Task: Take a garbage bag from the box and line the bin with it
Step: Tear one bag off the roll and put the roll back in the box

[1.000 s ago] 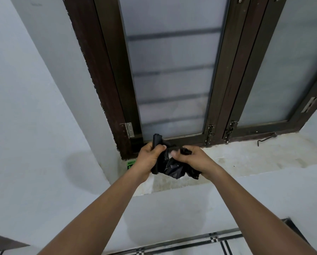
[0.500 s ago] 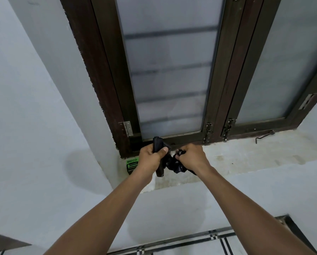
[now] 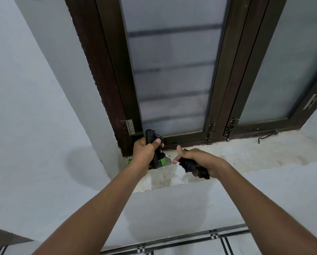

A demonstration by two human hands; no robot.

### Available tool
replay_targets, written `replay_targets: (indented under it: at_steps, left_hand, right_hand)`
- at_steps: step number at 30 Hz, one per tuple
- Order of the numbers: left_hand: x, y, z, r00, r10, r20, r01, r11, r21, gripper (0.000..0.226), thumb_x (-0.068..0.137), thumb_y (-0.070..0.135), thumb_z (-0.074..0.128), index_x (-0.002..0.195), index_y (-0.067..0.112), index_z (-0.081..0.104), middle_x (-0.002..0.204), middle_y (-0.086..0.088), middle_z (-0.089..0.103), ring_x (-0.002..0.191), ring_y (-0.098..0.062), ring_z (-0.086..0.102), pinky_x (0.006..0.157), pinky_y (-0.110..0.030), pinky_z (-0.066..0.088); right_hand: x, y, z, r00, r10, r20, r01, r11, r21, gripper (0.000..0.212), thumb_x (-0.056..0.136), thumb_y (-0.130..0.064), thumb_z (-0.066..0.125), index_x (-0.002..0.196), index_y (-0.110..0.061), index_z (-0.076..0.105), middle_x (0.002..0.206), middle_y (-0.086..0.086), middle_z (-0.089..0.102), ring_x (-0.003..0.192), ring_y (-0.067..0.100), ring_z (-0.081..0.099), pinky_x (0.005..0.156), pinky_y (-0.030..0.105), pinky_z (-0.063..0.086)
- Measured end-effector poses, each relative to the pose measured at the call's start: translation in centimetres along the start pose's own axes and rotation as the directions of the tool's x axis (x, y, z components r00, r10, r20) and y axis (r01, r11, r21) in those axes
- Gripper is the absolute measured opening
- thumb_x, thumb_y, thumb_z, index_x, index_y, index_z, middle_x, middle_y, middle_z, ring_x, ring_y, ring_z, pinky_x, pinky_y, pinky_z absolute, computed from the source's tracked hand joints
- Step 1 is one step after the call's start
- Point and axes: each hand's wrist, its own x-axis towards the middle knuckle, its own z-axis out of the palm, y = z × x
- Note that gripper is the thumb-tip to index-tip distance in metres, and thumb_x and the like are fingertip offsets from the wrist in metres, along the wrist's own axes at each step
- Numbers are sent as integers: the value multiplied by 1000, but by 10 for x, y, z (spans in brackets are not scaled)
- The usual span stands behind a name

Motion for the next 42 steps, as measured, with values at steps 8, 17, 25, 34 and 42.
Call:
replay_targets:
  at_steps: [8,17,25,34,42]
  left_hand:
    - [-8,6,17,993,40,113,-43,999,20,11,98,6,65,94,14,71,85,-9,73,75,-22,69,63,-34,61]
    - [-9,4,28,983,-81,163,5,908,420,8,91,8,69,99,8,67,83,-15,72,64,-24,62,58,-35,55]
    - [-13,-9,15,935,-325,144,276,919,280,11,102,5,56,109,4,65,71,-8,68,52,-15,49,52,-27,44]
    - [-7,-12,13,940,-308,147,313,950,-10,8,102,5,57,108,11,55,92,-14,70,77,-29,65,68,-38,53]
    - [4,-17,11,948,-312,64,312,950,1,22,95,5,69,115,15,66,97,-5,70,85,-21,67,71,-35,55]
  right_hand:
    - [15,-1,29,905,-291,-310,384,874,299,20,94,-33,70,103,-18,79,60,-7,48,48,10,42,48,25,34]
    - [13,13,42,627,-731,-270,-37,318,-947,23,75,-23,62,94,-28,75,89,-5,65,77,27,65,56,25,28]
    - [17,18,-29,634,-168,-755,-192,911,-364,29,95,-38,59,94,-13,73,95,12,73,86,33,68,73,34,50]
    - [30,16,-2,944,-53,-327,163,934,319,54,82,12,36,111,-12,75,93,21,65,79,35,55,61,33,47]
    - [25,8,-12,798,-278,-535,214,960,-181,38,76,12,77,96,-20,83,80,1,78,59,10,74,52,21,57]
